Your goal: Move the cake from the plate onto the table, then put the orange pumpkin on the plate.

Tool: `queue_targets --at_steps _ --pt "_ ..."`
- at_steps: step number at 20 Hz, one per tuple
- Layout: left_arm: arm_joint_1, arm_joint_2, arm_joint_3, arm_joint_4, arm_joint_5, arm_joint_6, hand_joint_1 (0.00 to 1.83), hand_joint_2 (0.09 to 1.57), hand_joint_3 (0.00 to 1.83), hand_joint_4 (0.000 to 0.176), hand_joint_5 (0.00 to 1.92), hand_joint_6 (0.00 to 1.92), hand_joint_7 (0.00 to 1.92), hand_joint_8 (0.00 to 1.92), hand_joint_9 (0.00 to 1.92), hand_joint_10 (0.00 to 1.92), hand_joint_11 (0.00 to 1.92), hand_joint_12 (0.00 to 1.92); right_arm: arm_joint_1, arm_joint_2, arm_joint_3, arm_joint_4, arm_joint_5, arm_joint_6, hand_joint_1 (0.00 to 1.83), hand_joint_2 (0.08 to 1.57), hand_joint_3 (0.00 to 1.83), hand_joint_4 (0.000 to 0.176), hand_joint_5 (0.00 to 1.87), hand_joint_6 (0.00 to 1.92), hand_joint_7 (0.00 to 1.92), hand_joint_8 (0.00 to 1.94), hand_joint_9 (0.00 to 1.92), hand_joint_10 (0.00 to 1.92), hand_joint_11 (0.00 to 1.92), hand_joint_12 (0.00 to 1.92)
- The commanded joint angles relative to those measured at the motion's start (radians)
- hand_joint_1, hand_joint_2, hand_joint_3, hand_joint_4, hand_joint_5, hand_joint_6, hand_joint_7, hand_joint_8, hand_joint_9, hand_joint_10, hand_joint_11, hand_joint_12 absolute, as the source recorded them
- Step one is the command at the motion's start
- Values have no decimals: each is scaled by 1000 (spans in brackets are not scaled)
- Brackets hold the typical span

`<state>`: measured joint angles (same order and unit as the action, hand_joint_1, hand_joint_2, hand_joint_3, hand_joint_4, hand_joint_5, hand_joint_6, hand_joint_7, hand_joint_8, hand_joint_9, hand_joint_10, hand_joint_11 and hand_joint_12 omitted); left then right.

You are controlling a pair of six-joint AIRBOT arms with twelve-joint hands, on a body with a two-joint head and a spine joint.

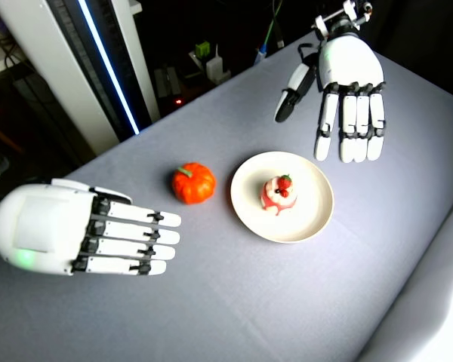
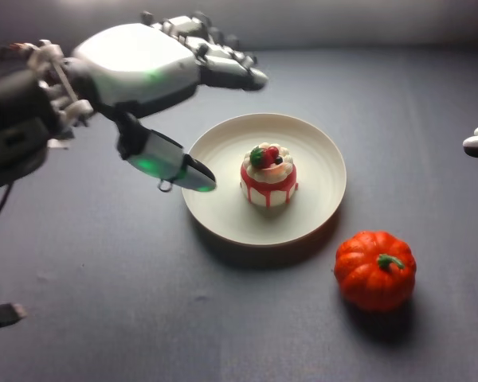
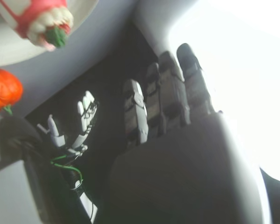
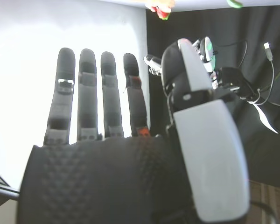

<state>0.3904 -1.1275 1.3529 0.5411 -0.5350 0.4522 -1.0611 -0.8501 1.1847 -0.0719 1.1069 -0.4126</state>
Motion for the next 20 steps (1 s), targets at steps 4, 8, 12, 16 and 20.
queue_targets --at_steps 4,8,12,16,20 --pt "-21 -51 47 0 -50 -39 753 848 0 106 416 4 426 11 434 22 26 1066 14 -8 19 31 111 33 803 1358 7 0 328 0 307 0 322 0 83 796" --pt "-27 -116 90 13 -6 -38 665 896 4 111 369 0 329 0 293 0 0 851 16 -8 23 32 111 33 820 1387 4 0 325 0 350 1 351 8 52 971" --pt "-27 -178 140 13 32 -39 700 874 0 122 394 1 372 1 336 5 39 901 25 -8 27 32 112 33 931 1393 0 0 301 1 303 1 352 1 1 1038" --pt "-23 -222 174 16 75 -38 742 842 0 132 439 0 438 0 381 1 24 1048 34 -8 31 28 112 33 911 1410 5 0 254 2 276 1 326 1 0 1001" --pt "-7 -242 188 16 95 -38 902 800 0 94 542 2 525 2 495 14 116 1056 36 -7 35 14 112 46 947 1392 0 0 295 4 311 3 351 6 0 1149"
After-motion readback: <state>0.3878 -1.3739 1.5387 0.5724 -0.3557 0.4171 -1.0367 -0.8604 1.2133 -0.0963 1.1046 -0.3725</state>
